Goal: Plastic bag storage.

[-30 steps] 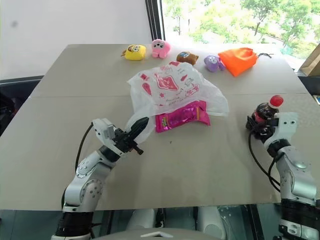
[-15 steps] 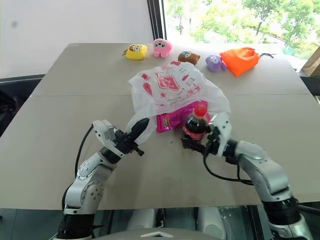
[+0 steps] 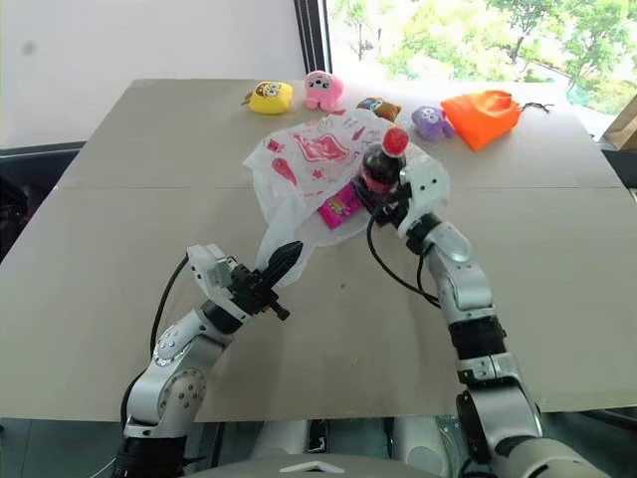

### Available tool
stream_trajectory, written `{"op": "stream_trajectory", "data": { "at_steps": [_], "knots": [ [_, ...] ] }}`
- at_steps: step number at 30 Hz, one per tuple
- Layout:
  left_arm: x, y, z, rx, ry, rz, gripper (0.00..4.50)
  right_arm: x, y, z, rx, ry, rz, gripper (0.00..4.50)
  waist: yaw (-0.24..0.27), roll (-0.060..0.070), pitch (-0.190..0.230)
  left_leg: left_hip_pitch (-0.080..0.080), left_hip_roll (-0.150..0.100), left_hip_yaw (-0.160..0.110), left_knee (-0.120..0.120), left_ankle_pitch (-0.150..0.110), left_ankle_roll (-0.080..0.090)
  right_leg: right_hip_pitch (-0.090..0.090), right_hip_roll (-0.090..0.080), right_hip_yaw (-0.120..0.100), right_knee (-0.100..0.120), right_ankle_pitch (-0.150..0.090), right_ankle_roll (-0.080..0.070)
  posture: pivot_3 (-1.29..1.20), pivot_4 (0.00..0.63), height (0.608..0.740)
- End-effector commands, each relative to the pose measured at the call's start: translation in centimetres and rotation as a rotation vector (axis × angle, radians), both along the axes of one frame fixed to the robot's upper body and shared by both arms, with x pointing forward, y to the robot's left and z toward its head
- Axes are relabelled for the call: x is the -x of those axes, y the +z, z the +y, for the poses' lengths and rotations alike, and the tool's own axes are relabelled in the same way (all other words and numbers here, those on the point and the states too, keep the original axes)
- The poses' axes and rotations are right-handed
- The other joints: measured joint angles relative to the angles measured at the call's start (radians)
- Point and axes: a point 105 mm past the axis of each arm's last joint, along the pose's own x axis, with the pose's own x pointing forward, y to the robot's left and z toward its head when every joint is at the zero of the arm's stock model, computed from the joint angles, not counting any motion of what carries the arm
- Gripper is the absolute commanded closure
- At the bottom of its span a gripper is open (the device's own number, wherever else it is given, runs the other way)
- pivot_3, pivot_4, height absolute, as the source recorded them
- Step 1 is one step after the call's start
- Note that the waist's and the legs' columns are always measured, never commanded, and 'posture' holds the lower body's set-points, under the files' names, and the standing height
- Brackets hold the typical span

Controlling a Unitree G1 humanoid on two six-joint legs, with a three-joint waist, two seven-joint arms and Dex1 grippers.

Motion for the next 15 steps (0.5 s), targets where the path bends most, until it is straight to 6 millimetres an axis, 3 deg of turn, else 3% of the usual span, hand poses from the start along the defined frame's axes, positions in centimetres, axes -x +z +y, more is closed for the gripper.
{"op": "stream_trajectory", "data": {
  "at_steps": [1,4,9,15],
  "knots": [
    [0.1,0.9,-0.8,0.015,-0.024,-0.036,4.50,2.1,1.7,2.2,-0.169,0.142,0.113,1.35,-0.003,0.000,0.000,0.000,0.000,0.000,0.000,0.000,0.000,0.000,0.000,0.000,0.001,0.000,0.000,0.00,0.150,0.740],
    [-0.2,1.1,-1.0,0.024,-0.025,-0.044,4.50,2.8,0.6,3.2,-0.315,0.182,0.301,1.35,-0.008,0.000,0.000,0.002,0.000,0.000,0.001,0.001,-0.001,-0.001,0.002,0.001,0.004,0.000,0.000,0.00,0.150,0.740],
    [-0.8,1.6,-0.8,0.026,-0.004,-0.070,4.50,1.2,-1.5,2.5,-0.564,0.084,0.648,1.35,-0.001,0.000,0.000,0.002,0.000,-0.003,0.002,0.002,-0.002,-0.001,0.002,0.000,0.006,0.001,-0.001,0.00,0.150,0.740],
    [-1.2,1.9,-0.5,0.030,0.026,-0.084,4.50,2.1,-1.7,2.8,-0.655,0.087,0.813,1.35,-0.002,0.000,0.000,-0.002,0.000,-0.005,0.005,0.001,-0.001,0.000,0.002,-0.002,0.004,0.001,-0.001,0.00,0.150,0.740]
  ]
}}
